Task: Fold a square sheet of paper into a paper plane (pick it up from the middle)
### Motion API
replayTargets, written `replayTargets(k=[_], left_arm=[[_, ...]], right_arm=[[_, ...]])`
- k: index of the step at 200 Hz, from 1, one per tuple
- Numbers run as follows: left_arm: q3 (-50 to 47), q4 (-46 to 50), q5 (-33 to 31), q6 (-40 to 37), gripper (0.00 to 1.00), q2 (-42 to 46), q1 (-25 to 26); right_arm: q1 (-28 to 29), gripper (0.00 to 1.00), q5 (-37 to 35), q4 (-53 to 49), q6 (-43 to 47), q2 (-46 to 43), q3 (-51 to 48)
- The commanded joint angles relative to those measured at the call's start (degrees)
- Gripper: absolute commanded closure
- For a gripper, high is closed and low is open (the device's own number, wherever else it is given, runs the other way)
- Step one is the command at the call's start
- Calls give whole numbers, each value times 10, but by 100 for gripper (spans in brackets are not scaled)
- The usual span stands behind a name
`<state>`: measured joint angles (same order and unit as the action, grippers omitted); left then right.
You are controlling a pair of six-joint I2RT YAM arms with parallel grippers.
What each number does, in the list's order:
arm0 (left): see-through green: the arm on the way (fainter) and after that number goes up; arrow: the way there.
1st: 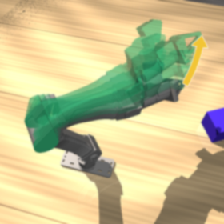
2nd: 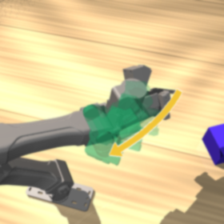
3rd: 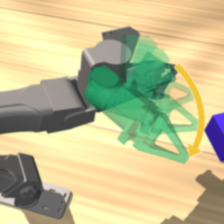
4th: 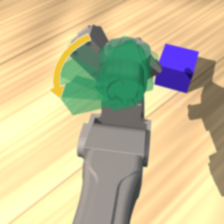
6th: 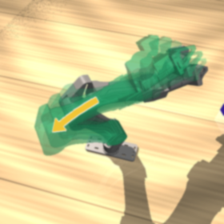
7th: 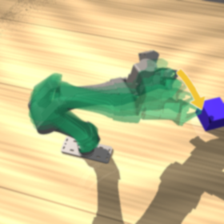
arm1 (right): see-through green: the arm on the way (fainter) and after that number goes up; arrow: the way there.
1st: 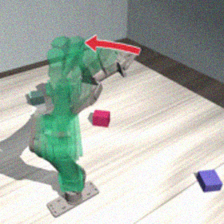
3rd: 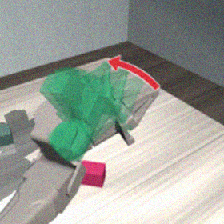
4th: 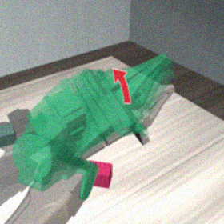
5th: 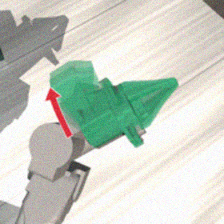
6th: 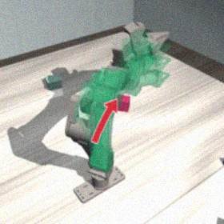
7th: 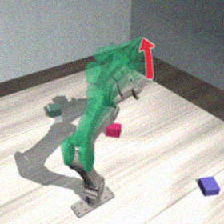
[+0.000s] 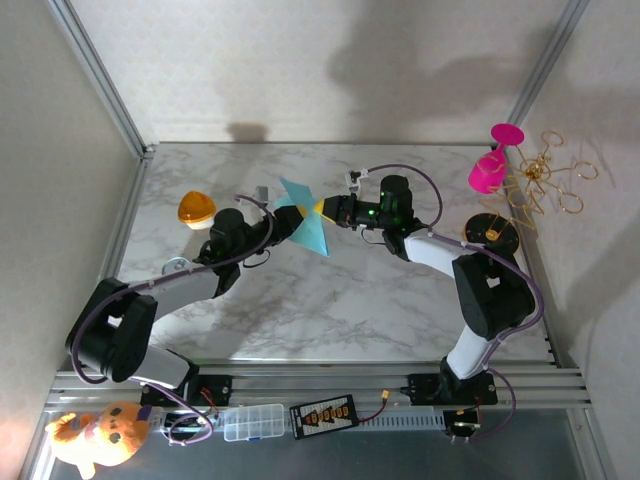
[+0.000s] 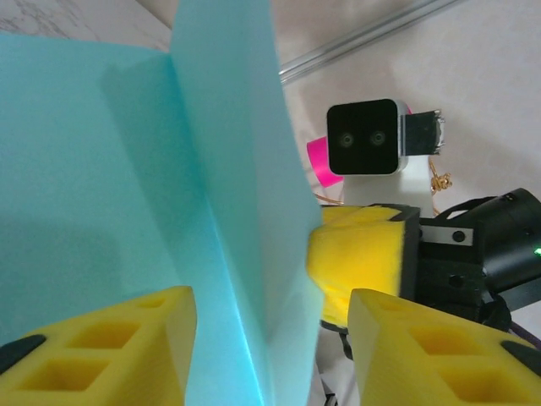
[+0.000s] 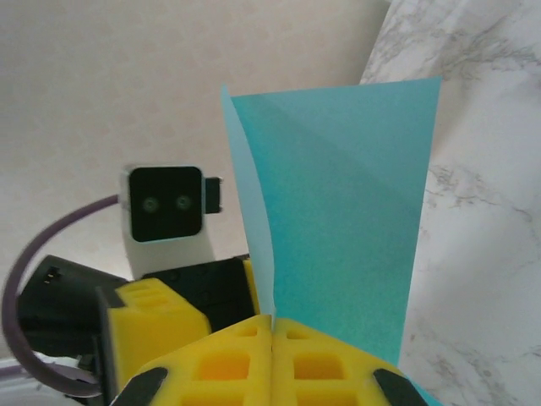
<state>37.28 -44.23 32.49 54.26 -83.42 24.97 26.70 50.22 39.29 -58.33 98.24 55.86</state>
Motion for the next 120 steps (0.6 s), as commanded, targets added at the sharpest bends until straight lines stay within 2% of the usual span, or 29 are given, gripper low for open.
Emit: replayTargets(k=[1,36,65,120], left_arm=[[12,-40,24,-2,52,-13,8],[11,-72,34,7,58,-16,10],[12,-93,37,6,68,-19,10],[10,-135,35,7,76,-23,10]], right_arm=[[-3,99,29,53,-38,-10,-7],[-3,98,39,79,-65,-4,-10],[-4,98,47,104,-88,2,-12],[-6,95,50,123,-114,8,-15]])
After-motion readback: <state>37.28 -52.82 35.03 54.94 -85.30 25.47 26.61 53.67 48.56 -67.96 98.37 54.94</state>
